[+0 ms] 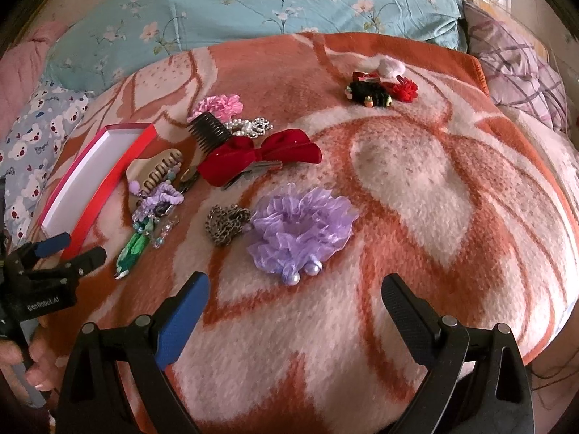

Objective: Organize jewelry
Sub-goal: 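Grasp the green braided band with left tool while right tool grasps lilac scrunchie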

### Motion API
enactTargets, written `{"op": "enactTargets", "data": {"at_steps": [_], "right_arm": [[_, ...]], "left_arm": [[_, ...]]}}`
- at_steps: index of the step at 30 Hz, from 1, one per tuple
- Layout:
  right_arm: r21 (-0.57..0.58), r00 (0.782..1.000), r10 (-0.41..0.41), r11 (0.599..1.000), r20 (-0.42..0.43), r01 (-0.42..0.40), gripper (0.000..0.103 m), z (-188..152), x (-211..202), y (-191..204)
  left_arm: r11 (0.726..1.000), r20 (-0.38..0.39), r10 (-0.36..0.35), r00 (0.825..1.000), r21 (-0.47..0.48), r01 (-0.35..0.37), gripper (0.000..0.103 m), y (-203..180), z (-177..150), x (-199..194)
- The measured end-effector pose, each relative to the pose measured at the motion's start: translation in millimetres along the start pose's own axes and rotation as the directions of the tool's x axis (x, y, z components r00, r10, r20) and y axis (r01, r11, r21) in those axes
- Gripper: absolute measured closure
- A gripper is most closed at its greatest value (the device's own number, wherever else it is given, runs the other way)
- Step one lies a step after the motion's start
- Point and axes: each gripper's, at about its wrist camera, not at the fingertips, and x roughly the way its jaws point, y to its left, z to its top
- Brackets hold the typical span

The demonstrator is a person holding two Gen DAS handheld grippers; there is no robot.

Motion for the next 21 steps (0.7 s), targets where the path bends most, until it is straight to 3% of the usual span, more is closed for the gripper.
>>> {"op": "enactTargets", "data": {"at_steps": [6, 12, 14, 16, 17, 19, 20, 21], "right_arm": [[0.005, 1.0, 0.002, 1.0, -0.004, -0.002, 0.007, 10.5, 13.8, -4.3], [0.016, 0.999, 0.022, 1.0, -0.036, -0.022, 0.01, 15.5, 33.8, -6.5], [0.018, 0.999, 0.023, 1.0, -0.039, -0.022, 0.017, 14.7, 38.3, -6.5], [0.029, 0.999, 0.027, 0.999, -0.047, -0.026, 0.03, 13.6, 41.8, -8.6], [0.034, 0.998, 0.027, 0.999, -0.049, -0.025, 0.033, 12.9, 42.3, -9.4], [0.04, 0.999, 0.028, 0.999, -0.047, -0.026, 0.05, 11.8, 41.8, -10.9], [0.042, 0.999, 0.031, 0.999, -0.044, -0.03, 0.056, 11.3, 40.9, -11.5], [0.044, 0.999, 0.035, 0.998, -0.041, -0.034, 0.07, 10.7, 39.9, -11.8]], "left_arm": [[1.0, -0.058, -0.011, 0.998, 0.015, 0.012, 0.021, -0.1, 1.4, 32.3], [0.999, -0.1, -0.014, 0.995, 0.036, 0.018, 0.022, -0.7, 4.7, 66.3], [0.999, -0.096, -0.027, 0.995, 0.039, 0.031, 0.027, -1.0, 7.6, 69.2], [0.997, -0.097, -0.059, 0.994, 0.045, 0.063, 0.049, -1.8, 8.6, 70.2], [0.996, -0.101, -0.076, 0.992, 0.048, 0.082, 0.055, -2.3, 9.2, 71.2], [0.992, -0.106, -0.112, 0.988, 0.046, 0.117, 0.078, -1.7, 8.8, 71.9], [0.99, -0.11, -0.129, 0.986, 0.04, 0.134, 0.082, -0.7, 8.2, 71.6], [0.989, -0.11, -0.138, 0.984, 0.034, 0.142, 0.082, 0.1, 8.0, 70.8]]}}
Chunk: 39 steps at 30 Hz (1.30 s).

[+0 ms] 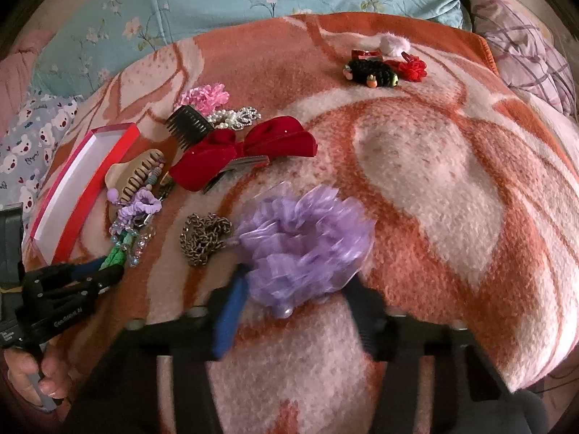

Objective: Organize jewelry
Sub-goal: 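Grasp the green braided band with left tool while right tool grasps lilac scrunchie, then carry both items into the white box and open both tools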

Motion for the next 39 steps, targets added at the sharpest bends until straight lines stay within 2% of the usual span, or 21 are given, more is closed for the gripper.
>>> {"op": "enactTargets", "data": {"at_steps": [1, 2, 5, 14, 18, 24, 28, 33, 39], "right_arm": [[0.004, 1.0, 0.006, 1.0, 0.002, -0.006, 0.087, -0.3, -1.0, -0.7], [0.01, 1.0, 0.016, 1.0, 0.004, -0.016, 0.091, -0.9, -2.4, -1.3], [0.013, 0.999, 0.042, 0.999, 0.021, -0.042, 0.091, -3.0, -9.9, -1.7], [-0.02, 0.988, 0.122, 0.992, 0.093, -0.121, 0.092, -4.2, -42.9, 10.9], [-0.039, 0.982, 0.166, 0.986, 0.094, -0.163, 0.092, -2.1, -48.2, 23.1], [-0.087, 0.969, 0.237, 0.969, 0.074, -0.23, 0.092, 0.3, -47.4, 50.6], [-0.136, 0.948, 0.315, 0.942, 0.05, -0.306, 0.092, 3.8, -44.1, 78.5], [-0.204, 0.936, 0.351, 0.918, 0.019, -0.34, 0.091, 9.6, -36.6, 115.6], [-0.284, 0.908, 0.419, 0.868, -0.022, -0.408, 0.091, 20.7, -25.6, 169.1]], "left_arm": [[1.0, 0.002, -0.007, 1.0, -0.003, 0.007, 0.083, 0.9, -0.4, -1.5], [1.0, 0.005, -0.019, 1.0, -0.009, 0.019, 0.083, 2.7, -1.1, -3.2], [0.998, 0.018, -0.047, 0.999, -0.028, 0.047, 0.084, 6.3, -5.9, -14.3], [0.995, 0.094, -0.073, 0.993, -0.064, 0.079, 0.084, 17.5, -26.5, -63.9], [0.993, 0.129, -0.078, 0.989, -0.077, 0.088, 0.084, 24.9, -35.1, -87.1], [0.991, 0.176, -0.051, 0.983, -0.111, 0.071, 0.084, 42.8, -43.2, -115.4], [0.989, 0.199, -0.022, 0.98, -0.139, 0.05, 0.084, 58.6, -47.1, -130.7], [0.984, 0.218, 0.019, 0.976, -0.177, 0.021, 0.084, 81.5, -50.1, -146.9], [0.97, 0.228, 0.085, 0.97, -0.24, -0.028, 0.084, 116.0, -49.2, -159.8]]}}
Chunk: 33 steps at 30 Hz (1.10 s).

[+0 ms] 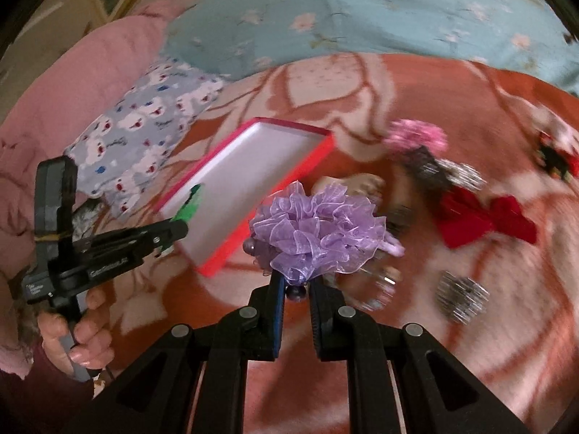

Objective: Organize jewelry
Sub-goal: 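Carry both items into the white box and open both tools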

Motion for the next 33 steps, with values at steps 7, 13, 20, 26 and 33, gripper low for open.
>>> {"op": "enactTargets", "data": {"at_steps": [7, 13, 20, 26, 33], "right_arm": [[-0.087, 0.993, 0.111, 0.99, -0.045, -0.115, 0.091, 25.6, 54.3, 49.6], [-0.134, 0.974, 0.188, 0.97, -0.124, -0.204, 0.092, 34.4, 113.7, 87.5], [-0.129, 0.946, 0.194, 0.964, -0.259, -0.233, 0.091, 27.4, 173.5, 100.9], [-0.172, 0.935, 0.152, 0.961, -0.321, -0.216, 0.092, 16.7, 175.0, 99.6], [-0.2, 0.929, 0.095, 0.964, -0.359, -0.175, 0.092, 11.9, 157.4, 74.7]], "left_arm": [[0.993, -0.007, 0.089, 0.996, -0.074, -0.09, 0.084, 41.4, 14.2, 9.1], [0.983, -0.027, 0.14, 0.99, -0.113, -0.142, 0.084, 70.6, 28.6, 32.6], [0.975, -0.109, 0.165, 0.98, -0.129, -0.178, 0.083, 94.7, 31.8, 68.2], [0.973, -0.171, 0.168, 0.971, -0.128, -0.191, 0.083, 100.2, 24.5, 88.3], [0.983, -0.21, 0.115, 0.971, -0.116, -0.142, 0.082, 81.2, 5.0, 81.6]]}}
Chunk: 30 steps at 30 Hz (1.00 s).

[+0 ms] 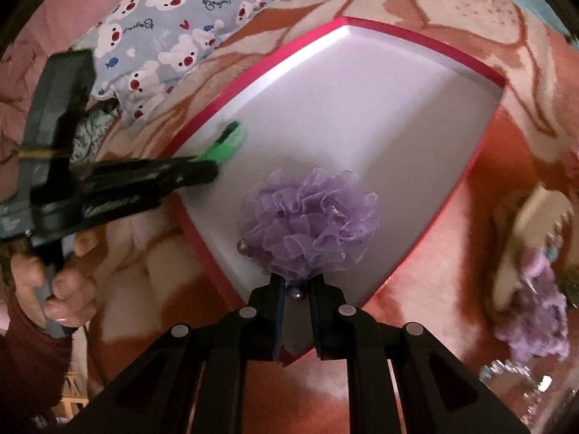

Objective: Organize jewelry
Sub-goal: 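Carry both items into the white box and open both tools, then move left tool to beige claw clip while right tool reaches red bow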

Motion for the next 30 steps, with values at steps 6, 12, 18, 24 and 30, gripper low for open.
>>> {"op": "enactTargets", "data": {"at_steps": [6, 12, 18, 24, 30], "right_arm": [[0.006, 1.0, 0.002, 1.0, 0.005, -0.002, 0.085, -4.5, -3.5, -1.9], [-0.007, 0.999, 0.019, 1.0, 0.035, -0.018, 0.057, -3.8, -10.1, 10.6], [0.011, 0.997, 0.001, 1.0, 0.077, -0.002, 0.055, -14.5, -32.8, 9.2], [0.053, 0.989, -0.051, 0.998, 0.142, 0.044, 0.051, -34.1, -65.5, -1.7], [0.122, 0.981, -0.09, 0.99, 0.169, 0.07, 0.051, -53.7, -88.3, -22.1]], "left_arm": [[0.999, 0.007, 0.044, 0.999, 0.008, -0.044, 0.08, -11.3, -4.9, -3.3], [0.999, 0.006, 0.044, 0.999, 0.004, -0.044, 0.073, -14.6, -10.4, -11.9], [0.999, 0.072, 0.04, 0.997, 0.004, -0.04, 0.037, -15.4, -17.6, -35.1], [0.999, 0.073, 0.038, 0.997, 0.013, -0.039, 0.037, -19.3, -26.5, -45.0], [0.999, 0.079, 0.021, 0.997, 0.03, -0.024, 0.037, -34.0, -28.9, -54.3]]}}
